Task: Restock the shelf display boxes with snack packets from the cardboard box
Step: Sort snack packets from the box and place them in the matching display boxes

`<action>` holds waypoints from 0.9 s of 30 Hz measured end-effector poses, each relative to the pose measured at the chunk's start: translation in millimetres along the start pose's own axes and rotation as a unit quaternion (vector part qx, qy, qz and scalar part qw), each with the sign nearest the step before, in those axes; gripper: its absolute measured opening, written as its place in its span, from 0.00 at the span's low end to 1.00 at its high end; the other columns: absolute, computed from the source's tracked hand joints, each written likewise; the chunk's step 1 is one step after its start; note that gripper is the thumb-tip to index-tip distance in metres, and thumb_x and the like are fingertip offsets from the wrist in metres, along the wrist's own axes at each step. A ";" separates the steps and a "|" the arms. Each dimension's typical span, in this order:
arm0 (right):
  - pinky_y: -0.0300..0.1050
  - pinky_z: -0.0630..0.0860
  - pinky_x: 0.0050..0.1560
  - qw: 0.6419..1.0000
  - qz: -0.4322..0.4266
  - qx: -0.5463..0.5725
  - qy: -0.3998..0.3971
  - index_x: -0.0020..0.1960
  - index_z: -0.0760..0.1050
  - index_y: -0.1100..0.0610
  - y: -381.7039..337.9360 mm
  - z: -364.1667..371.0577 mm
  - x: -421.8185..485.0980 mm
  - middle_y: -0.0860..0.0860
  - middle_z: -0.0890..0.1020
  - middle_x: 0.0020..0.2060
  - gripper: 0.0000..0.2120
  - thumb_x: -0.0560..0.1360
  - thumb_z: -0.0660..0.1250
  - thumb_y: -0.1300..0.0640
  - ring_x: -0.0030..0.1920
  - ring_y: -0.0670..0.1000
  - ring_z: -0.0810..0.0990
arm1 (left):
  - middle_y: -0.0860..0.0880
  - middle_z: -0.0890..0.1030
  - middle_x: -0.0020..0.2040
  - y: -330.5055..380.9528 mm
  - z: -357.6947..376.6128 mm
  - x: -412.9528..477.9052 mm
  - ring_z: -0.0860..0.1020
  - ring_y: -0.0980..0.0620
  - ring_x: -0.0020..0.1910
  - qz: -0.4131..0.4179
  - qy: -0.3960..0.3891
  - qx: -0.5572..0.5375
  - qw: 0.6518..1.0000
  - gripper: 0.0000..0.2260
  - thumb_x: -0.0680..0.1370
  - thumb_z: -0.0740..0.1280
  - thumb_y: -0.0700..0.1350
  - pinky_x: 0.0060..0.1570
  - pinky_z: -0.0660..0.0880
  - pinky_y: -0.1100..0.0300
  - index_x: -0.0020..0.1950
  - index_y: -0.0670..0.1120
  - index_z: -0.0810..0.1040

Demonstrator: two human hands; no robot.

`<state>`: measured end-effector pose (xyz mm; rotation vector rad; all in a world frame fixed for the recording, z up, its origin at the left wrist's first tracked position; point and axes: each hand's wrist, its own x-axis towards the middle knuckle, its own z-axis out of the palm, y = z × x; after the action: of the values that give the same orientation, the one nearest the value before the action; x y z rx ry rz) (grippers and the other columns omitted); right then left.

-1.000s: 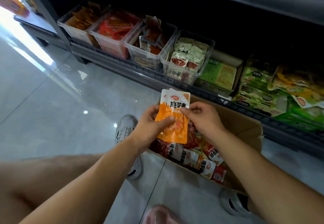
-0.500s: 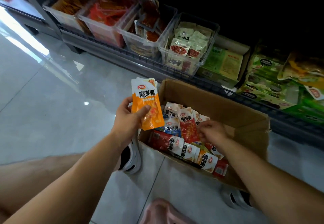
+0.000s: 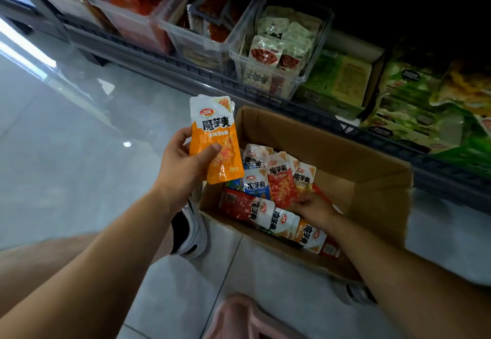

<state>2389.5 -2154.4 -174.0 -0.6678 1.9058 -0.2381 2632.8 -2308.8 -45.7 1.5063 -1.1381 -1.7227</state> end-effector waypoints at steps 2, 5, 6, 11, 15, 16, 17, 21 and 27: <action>0.45 0.75 0.47 1.000 0.002 -0.002 0.026 0.46 0.81 0.55 6.1 -8.1 -0.1 0.55 0.83 0.47 0.06 0.79 0.67 0.59 0.46 0.54 0.80 | 0.48 0.85 0.55 2.9 5.0 0.7 0.87 0.51 0.46 0.005 -0.006 0.011 1.000 0.19 0.78 0.73 0.40 0.36 0.83 0.57 0.67 0.47 0.73; 0.38 0.72 0.41 0.999 0.003 0.002 0.046 0.55 0.80 0.59 9.3 -22.5 -8.7 0.53 0.80 0.52 0.07 0.79 0.66 0.65 0.50 0.51 0.78 | 0.48 0.85 0.55 7.2 12.0 -2.1 0.87 0.50 0.47 0.011 -0.014 0.016 1.000 0.20 0.78 0.74 0.41 0.38 0.84 0.56 0.68 0.47 0.73; 0.35 0.73 0.41 0.999 0.006 -0.006 0.044 0.57 0.80 0.60 12.0 -26.8 -12.7 0.53 0.79 0.53 0.09 0.79 0.66 0.66 0.54 0.53 0.79 | 0.48 0.85 0.55 8.3 14.6 -4.1 0.87 0.50 0.47 0.013 -0.019 0.018 1.000 0.20 0.78 0.74 0.41 0.38 0.84 0.56 0.68 0.47 0.73; 0.32 0.73 0.41 0.999 0.018 -0.032 -0.014 0.60 0.78 0.62 38.2 -26.5 -20.1 0.59 0.78 0.59 0.11 0.78 0.68 0.67 0.54 0.53 0.78 | 0.48 0.85 0.56 6.3 29.2 -16.1 0.87 0.50 0.47 0.004 -0.037 0.012 0.999 0.20 0.78 0.74 0.41 0.39 0.84 0.56 0.68 0.47 0.73; 0.47 0.81 0.50 0.999 0.014 -0.036 -0.005 0.53 0.79 0.55 43.9 -13.0 -19.2 0.54 0.79 0.53 0.12 0.72 0.77 0.61 0.52 0.54 0.81 | 0.51 0.84 0.54 -6.0 37.0 -26.5 0.87 0.55 0.44 -0.009 -0.054 0.039 0.998 0.20 0.78 0.74 0.43 0.36 0.82 0.61 0.68 0.50 0.73; 0.48 0.81 0.51 0.999 0.016 -0.043 -0.006 0.50 0.79 0.54 43.7 -12.3 -20.4 0.53 0.80 0.52 0.11 0.71 0.78 0.60 0.52 0.54 0.81 | 0.52 0.84 0.54 -8.4 37.8 -28.0 0.87 0.56 0.44 -0.013 -0.054 0.045 0.997 0.21 0.78 0.74 0.43 0.36 0.82 0.61 0.68 0.50 0.73; 0.48 0.81 0.51 0.998 0.018 -0.062 -0.014 0.48 0.80 0.55 44.7 -12.1 -19.7 0.54 0.80 0.51 0.09 0.71 0.78 0.59 0.51 0.54 0.82 | 0.53 0.83 0.54 -10.2 38.1 -28.8 0.87 0.56 0.43 -0.017 -0.053 0.051 0.997 0.22 0.77 0.74 0.44 0.36 0.82 0.61 0.69 0.51 0.72; 0.49 0.79 0.50 0.997 0.007 -0.083 0.002 0.56 0.79 0.59 35.3 -27.6 -23.8 0.56 0.79 0.54 0.08 0.78 0.71 0.58 0.52 0.54 0.80 | 0.53 0.83 0.55 -10.6 39.3 -28.4 0.86 0.58 0.42 -0.024 -0.054 0.056 0.997 0.23 0.78 0.74 0.44 0.35 0.82 0.61 0.70 0.50 0.72; 0.53 0.81 0.50 0.991 -0.077 0.109 -0.005 0.58 0.77 0.49 -13.5 -89.1 -56.4 0.53 0.82 0.57 0.13 0.78 0.69 0.64 0.52 0.55 0.83 | 0.53 0.83 0.52 -8.2 42.5 -27.8 0.86 0.58 0.40 -0.026 -0.062 0.045 0.997 0.20 0.78 0.74 0.42 0.32 0.80 0.64 0.67 0.51 0.72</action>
<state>2330.7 -2146.6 -85.7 -0.6668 1.7878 -0.5326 2597.8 -2271.7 -39.5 1.5138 -1.2645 -1.8440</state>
